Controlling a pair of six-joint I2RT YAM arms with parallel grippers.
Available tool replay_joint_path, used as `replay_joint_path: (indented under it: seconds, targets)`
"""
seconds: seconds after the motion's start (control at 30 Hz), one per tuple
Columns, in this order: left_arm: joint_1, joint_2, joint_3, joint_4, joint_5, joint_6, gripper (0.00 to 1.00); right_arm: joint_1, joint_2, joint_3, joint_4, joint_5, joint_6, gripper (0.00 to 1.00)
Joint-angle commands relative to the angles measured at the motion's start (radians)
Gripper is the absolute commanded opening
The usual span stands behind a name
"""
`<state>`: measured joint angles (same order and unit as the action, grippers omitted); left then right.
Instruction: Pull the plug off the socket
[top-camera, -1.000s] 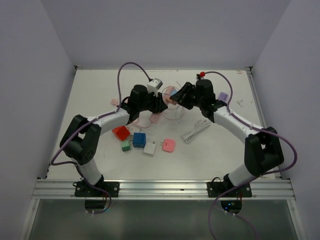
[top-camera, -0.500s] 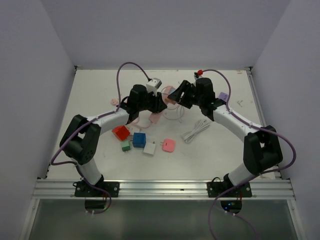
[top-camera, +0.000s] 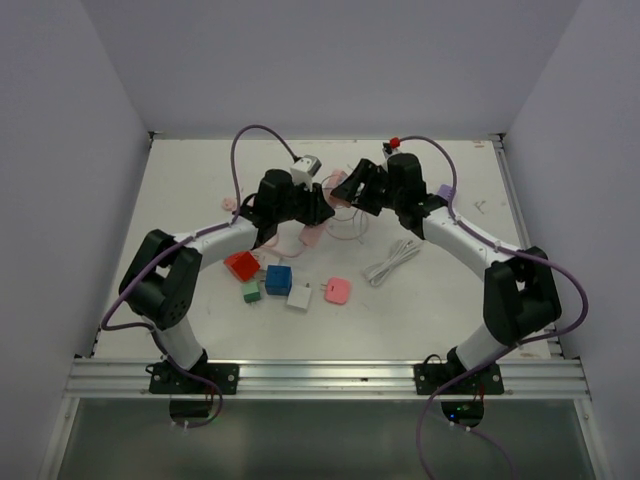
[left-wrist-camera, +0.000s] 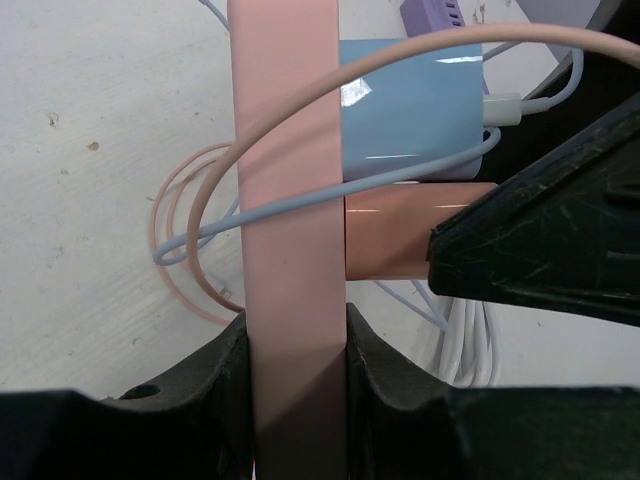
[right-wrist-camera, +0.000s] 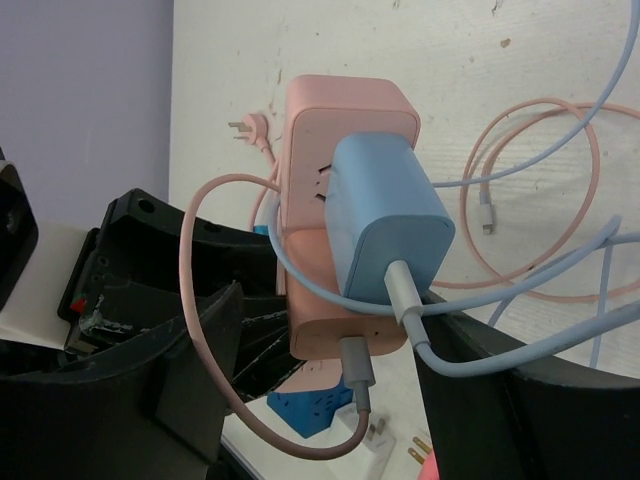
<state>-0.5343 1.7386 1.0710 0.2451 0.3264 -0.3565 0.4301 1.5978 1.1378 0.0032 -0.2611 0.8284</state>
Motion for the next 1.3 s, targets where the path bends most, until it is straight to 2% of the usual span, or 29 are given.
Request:
replay_joint_path:
  seconds: [0.0, 0.13, 0.27, 0.33, 0.37, 0.43, 0.47, 0.5, 0.73, 1.27]
  targets:
    - [-0.02, -0.074, 0.004, 0.135, 0.097, -0.013, 0.0, 0.022, 0.014, 0.054, 0.041, -0.018, -0.017, 0.67]
    - [-0.019, -0.079, 0.0, 0.143, 0.092, -0.021, 0.0, 0.029, 0.022, 0.062, 0.04, -0.021, -0.018, 0.6]
    - [-0.02, -0.083, 0.0, 0.14, 0.076, -0.022, 0.0, 0.038, 0.021, 0.066, 0.032, -0.013, -0.025, 0.45]
    - [-0.018, -0.085, 0.0, 0.135, 0.051, -0.024, 0.0, 0.036, 0.018, 0.065, 0.026, -0.009, -0.031, 0.34]
    - [-0.016, -0.085, 0.0, 0.128, 0.04, -0.024, 0.0, 0.038, 0.014, 0.065, 0.017, -0.007, -0.034, 0.24]
    - [-0.01, -0.082, -0.002, 0.126, 0.025, -0.022, 0.0, 0.036, 0.004, 0.062, 0.008, 0.0, -0.043, 0.12]
    - [-0.004, -0.08, -0.003, 0.125, 0.017, -0.022, 0.0, 0.038, 0.001, 0.06, 0.0, 0.002, -0.051, 0.02]
    - [0.009, -0.079, -0.008, 0.125, 0.011, -0.027, 0.0, 0.038, -0.009, 0.06, 0.0, 0.003, -0.055, 0.0]
    - [0.079, -0.07, -0.028, 0.088, -0.064, -0.003, 0.0, 0.035, -0.044, 0.066, -0.077, -0.006, -0.094, 0.0]
    - [0.108, -0.033, -0.008, -0.012, -0.224, 0.011, 0.0, 0.022, -0.073, 0.033, -0.138, -0.015, -0.107, 0.0]
